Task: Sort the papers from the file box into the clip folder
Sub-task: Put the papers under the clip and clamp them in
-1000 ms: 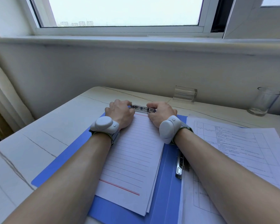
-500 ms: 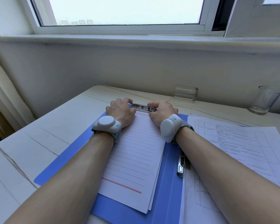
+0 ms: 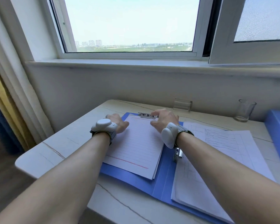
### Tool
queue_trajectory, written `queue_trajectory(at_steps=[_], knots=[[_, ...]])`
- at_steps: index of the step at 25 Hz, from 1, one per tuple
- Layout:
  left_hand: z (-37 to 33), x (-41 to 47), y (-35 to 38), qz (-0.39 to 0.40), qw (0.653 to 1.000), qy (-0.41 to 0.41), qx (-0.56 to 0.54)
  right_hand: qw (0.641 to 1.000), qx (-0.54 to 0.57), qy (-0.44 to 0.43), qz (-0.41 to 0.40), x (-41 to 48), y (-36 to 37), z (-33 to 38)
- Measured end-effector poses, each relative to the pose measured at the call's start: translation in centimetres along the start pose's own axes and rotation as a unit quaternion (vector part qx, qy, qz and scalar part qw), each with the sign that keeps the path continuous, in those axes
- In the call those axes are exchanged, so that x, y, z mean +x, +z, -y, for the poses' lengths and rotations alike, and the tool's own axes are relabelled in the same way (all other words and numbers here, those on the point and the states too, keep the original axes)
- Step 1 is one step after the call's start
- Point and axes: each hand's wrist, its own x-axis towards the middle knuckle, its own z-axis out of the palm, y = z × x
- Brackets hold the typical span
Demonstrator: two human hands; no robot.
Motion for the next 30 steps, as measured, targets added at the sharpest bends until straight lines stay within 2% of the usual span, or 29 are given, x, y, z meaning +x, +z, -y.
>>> queue_trajectory(at_steps=[5, 8, 15, 18, 21, 25, 30], knots=[[3.3, -2.7, -0.9, 0.051, 0.998, -0.033, 0.008, 0.997, 0.024, 0.018, 0.067, -4.3, 0.0, 0.5], [3.7, -4.0, -1.0, 0.071, 0.996, -0.037, 0.028, 0.993, 0.001, 0.020, 0.113, -5.7, 1.1, 0.1], [3.4, -2.3, -1.0, 0.097, 0.992, -0.066, 0.040, 0.995, -0.042, -0.009, 0.090, -6.1, 1.9, -0.4], [3.2, -1.8, -1.2, 0.092, 0.992, -0.081, 0.033, 0.994, -0.045, -0.006, 0.098, -6.0, 1.9, -0.5], [3.0, -2.2, -2.1, 0.074, 0.995, -0.060, 0.007, 0.994, -0.035, 0.003, 0.107, -5.7, 1.7, -0.4], [2.4, -1.8, -5.0, 0.025, 0.999, -0.044, -0.013, 0.995, 0.026, 0.029, 0.092, -5.4, 0.5, 0.4], [0.3, -2.2, -11.4, -0.008, 0.999, 0.024, -0.021, 0.991, 0.124, -0.006, 0.048, -5.2, -2.6, 2.7]])
